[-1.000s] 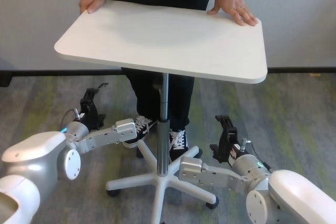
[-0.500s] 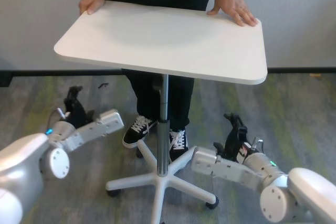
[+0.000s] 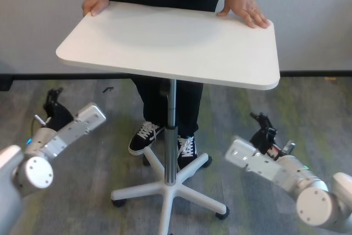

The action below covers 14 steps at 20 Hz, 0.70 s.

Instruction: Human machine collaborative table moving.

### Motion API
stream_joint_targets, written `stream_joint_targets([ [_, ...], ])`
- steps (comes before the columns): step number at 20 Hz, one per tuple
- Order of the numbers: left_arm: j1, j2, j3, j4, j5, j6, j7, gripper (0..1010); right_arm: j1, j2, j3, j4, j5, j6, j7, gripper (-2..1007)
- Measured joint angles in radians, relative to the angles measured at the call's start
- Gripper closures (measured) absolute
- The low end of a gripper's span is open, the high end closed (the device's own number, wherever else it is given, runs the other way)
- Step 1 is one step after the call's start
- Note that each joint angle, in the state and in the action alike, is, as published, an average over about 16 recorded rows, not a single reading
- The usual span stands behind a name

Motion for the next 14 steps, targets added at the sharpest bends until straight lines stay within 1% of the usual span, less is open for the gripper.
stream_joint_targets([
  [10, 0.144, 0.126, -0.01, -0.294, -0.285, 0.024, -0.074, 10, -0.014, 0.079, 0.027, -0.042, 0.293, -0.08, -0.025, 5],
  [14, 0.199, 0.174, -0.015, -0.406, -0.394, 0.033, -0.102, 10, -0.019, 0.109, 0.037, -0.059, 0.406, -0.111, -0.034, 5],
])
